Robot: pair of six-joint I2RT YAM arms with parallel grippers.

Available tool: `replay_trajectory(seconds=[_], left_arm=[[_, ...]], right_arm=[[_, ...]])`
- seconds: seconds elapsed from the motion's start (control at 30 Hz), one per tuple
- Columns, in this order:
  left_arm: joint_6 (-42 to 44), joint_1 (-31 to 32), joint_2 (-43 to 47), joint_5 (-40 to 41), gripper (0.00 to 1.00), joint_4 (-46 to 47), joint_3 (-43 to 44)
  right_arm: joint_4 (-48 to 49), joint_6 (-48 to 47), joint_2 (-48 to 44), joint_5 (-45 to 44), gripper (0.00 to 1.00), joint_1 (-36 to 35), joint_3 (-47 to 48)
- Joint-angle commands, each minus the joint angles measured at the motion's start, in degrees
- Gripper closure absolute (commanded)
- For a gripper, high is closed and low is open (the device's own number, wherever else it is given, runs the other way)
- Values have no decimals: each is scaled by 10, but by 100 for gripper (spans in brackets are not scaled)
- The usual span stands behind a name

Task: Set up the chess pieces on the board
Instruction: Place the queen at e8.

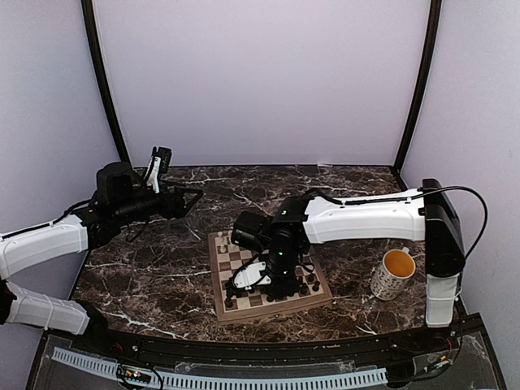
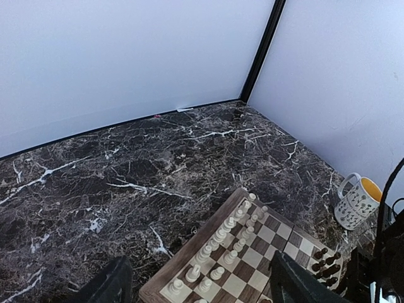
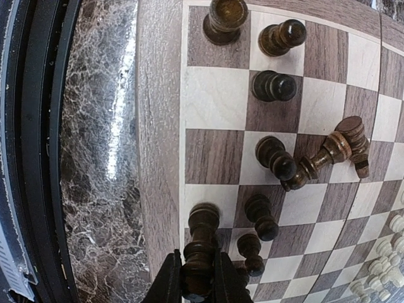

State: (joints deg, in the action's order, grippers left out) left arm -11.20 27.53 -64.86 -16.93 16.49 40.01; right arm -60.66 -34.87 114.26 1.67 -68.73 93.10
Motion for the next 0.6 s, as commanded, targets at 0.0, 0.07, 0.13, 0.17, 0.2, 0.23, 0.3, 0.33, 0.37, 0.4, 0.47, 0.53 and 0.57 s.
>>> replay_trajectory(seconds=[0.0, 0.07, 0.13, 0.17, 0.2, 0.23, 0.3, 0.33, 0.37, 0.4, 0.47, 0.53, 0.57], left_arm=[[-6, -2, 0, -11, 23, 1, -5], [-6, -2, 0, -13, 23, 1, -5], [-7, -1, -1, -14, 23, 0, -5], [-7, -1, -1, -14, 23, 0, -5], [-7, -2, -2, -15, 23, 0, -5], [-7, -2, -2, -16, 23, 0, -5], [-8, -1, -2, -17, 23, 0, -5], [-8, -2, -2, -17, 23, 0, -5], [-8, -2, -3, -18, 23, 0, -4], [-8, -2, -3, -19, 23, -1, -4], [-8, -1, -4, -20, 23, 0, -4], [-8, -1, -5, -22, 23, -1, -4], [-8, -2, -6, -22, 23, -1, -4]], right_arm=[[2, 2, 9, 4, 87, -11, 2], [6, 4, 10, 0, 84, -12, 2], [9, 5, 9, 0, 82, -12, 3], [8, 5, 9, 1, 81, -13, 4], [9, 6, 9, 1, 80, -13, 5], [9, 5, 8, 0, 80, -14, 6], [10, 7, 7, -1, 77, -14, 7], [10, 7, 6, -2, 75, -14, 7], [11, 7, 4, -3, 74, -14, 7], [11, 7, 4, -4, 73, -14, 7], [10, 8, 1, -5, 71, -14, 7], [8, 8, -4, -6, 70, -13, 10], [6, 8, -6, -7, 69, -14, 12]])
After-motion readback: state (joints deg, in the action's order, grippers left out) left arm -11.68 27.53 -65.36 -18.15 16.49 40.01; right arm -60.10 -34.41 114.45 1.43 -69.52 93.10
